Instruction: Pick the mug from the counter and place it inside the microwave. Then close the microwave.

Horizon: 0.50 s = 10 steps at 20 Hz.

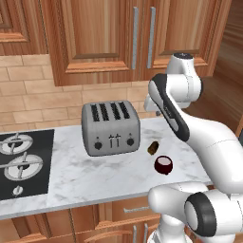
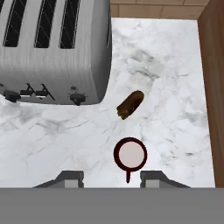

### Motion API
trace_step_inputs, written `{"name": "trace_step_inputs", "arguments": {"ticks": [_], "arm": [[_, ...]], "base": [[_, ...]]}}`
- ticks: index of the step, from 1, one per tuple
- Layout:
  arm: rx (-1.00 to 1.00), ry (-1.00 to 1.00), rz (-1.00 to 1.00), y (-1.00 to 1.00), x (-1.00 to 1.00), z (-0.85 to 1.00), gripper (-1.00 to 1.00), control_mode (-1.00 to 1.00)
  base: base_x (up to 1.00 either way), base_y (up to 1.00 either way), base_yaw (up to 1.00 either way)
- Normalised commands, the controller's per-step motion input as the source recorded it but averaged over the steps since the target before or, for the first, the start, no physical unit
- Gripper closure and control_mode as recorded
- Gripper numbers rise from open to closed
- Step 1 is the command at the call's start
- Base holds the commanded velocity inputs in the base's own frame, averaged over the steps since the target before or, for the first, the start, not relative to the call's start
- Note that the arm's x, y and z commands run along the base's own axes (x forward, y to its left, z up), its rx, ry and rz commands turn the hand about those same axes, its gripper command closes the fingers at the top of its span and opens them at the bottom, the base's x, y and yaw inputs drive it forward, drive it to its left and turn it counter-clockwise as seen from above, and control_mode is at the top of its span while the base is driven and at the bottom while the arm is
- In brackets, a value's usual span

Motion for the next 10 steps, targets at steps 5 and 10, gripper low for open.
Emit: {"name": "trace_step_inputs", "arguments": {"ticks": [5, 10], "arm": [[0.00, 0.00, 0.01, 0.00, -0.10, 0.00, -1.00, -1.00], [0.00, 0.03, 0.00, 0.00, -0.12, -0.10, -1.00, -1.00]], "base": [[0.00, 0.00, 0.00], [0.00, 0.00, 0.00]]}}
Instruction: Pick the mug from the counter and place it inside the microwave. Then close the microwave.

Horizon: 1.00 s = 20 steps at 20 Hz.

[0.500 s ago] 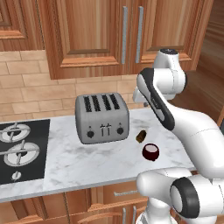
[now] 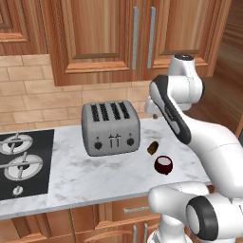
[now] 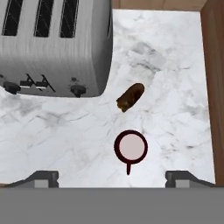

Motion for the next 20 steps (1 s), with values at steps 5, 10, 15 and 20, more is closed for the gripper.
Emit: {"name": "trace_step_inputs", "arguments": {"ticks": [5, 10, 15, 20], "arm": [[-0.01, 0.04, 0.00, 0.00, -0.10, -0.16, -1.00, -1.00], [-0.04, 0.00, 0.00, 0.00, 0.00, -0.27, -1.00, -1.00], [-0.07, 0.00, 0.00, 0.00, 0.00, -0.24, -1.00, -1.00], [-0.06, 0.00, 0.00, 0.00, 0.00, -0.25, -1.00, -1.00]], "base": [[0.00, 0.00, 0.00], [0.00, 0.00, 0.00], [0.00, 0.00, 0.00], [0.00, 0.00, 0.00]]}}
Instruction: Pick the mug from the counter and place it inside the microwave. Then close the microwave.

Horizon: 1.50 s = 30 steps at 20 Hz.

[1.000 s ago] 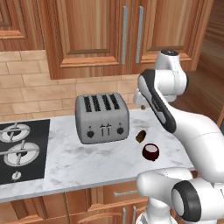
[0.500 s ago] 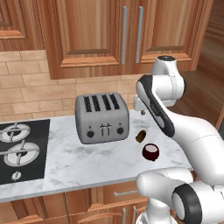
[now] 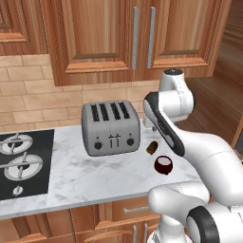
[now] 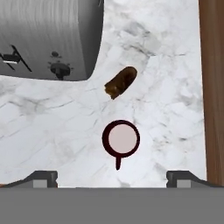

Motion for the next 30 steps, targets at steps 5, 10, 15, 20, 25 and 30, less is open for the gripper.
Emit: {"name": "trace_step_inputs", "arguments": {"ticks": [5, 10, 15, 20, 25, 30], "arm": [[-0.03, 0.00, 0.00, -0.05, 0.00, -0.31, -1.00, -1.00], [0.00, 0.00, 0.00, -0.22, 0.00, -0.26, -1.00, -1.00], [0.02, 0.00, 0.00, -0.03, -0.29, -0.02, -1.00, -1.00], [0.04, 0.03, 0.04, 0.00, -0.51, 0.00, -1.00, -1.00], [0.04, 0.05, 0.08, 0.00, -0.45, -0.12, -1.00, -1.00], [0.00, 0.05, 0.01, 0.00, -0.14, -0.26, -1.00, -1.00]], "base": [[0.00, 0.00, 0.00], [0.00, 0.00, 0.00], [0.00, 0.00, 0.00], [0.00, 0.00, 0.00], [0.00, 0.00, 0.00], [0.00, 0.00, 0.00]]}}
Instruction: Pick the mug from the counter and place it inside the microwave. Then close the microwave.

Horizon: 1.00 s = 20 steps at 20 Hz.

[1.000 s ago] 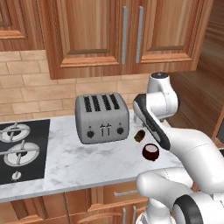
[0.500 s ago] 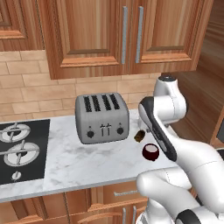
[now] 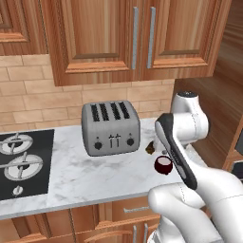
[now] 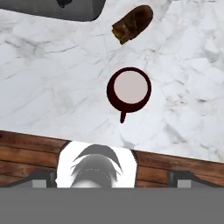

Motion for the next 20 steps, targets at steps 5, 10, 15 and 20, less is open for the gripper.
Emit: {"name": "trace_step_inputs", "arguments": {"ticks": [5, 10, 15, 20], "arm": [[0.00, 0.00, 0.00, -0.05, 0.00, -0.33, -1.00, -1.00], [0.00, 0.01, -0.04, -0.11, 0.02, -0.37, -1.00, -1.00], [0.06, 0.05, -0.07, -0.08, 0.11, -0.31, -1.00, -1.00], [0.04, 0.15, -0.03, -0.03, 0.10, -0.18, -1.00, -1.00]], "base": [[0.00, 0.00, 0.00], [0.00, 0.00, 0.00], [0.00, 0.00, 0.00], [0.00, 0.00, 0.00]]}}
